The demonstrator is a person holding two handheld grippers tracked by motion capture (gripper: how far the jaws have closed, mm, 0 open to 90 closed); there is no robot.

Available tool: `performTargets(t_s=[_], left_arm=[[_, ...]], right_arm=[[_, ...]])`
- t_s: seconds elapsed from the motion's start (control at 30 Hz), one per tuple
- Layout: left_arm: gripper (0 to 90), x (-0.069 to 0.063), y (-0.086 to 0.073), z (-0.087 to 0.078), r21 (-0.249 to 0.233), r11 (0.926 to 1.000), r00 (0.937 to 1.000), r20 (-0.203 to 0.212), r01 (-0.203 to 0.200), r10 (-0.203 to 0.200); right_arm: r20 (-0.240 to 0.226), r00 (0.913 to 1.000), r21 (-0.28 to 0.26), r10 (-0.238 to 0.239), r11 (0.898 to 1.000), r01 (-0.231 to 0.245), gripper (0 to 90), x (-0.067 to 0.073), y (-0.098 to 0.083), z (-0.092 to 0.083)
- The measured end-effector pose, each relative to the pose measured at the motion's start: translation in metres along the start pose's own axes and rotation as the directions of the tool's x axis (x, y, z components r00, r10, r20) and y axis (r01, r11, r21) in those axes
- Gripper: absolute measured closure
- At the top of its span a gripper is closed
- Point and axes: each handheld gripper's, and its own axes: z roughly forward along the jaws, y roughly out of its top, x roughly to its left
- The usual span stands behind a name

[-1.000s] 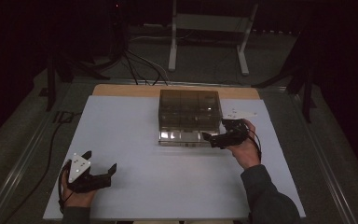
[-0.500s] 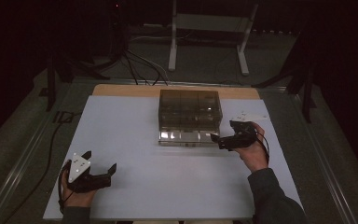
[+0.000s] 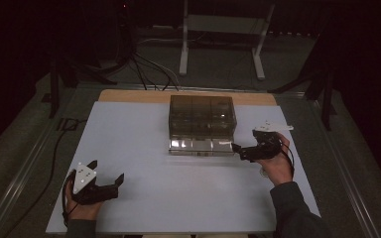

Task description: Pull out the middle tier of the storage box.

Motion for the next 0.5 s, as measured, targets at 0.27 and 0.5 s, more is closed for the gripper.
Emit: performTargets(t_s=[0.27, 0.5], left_arm=[[0.6, 0.000, 0.000, -0.001, -0.001, 1.0000, 1.0000, 0.001, 0.000, 0.000], [0.6, 0.000, 0.000, 0.000, -0.001, 1.0000, 1.0000, -0.001, 0.000, 0.000]], right_arm=[[0.014, 0.9999, 0.013, 0.009, 1.000, -0.009, 0.1, -0.005, -0.007, -0.005], [0.026, 0.9995, 0.015, 0.014, 1.000, -0.015, 0.1, -0.010, -0.013, -0.009]])
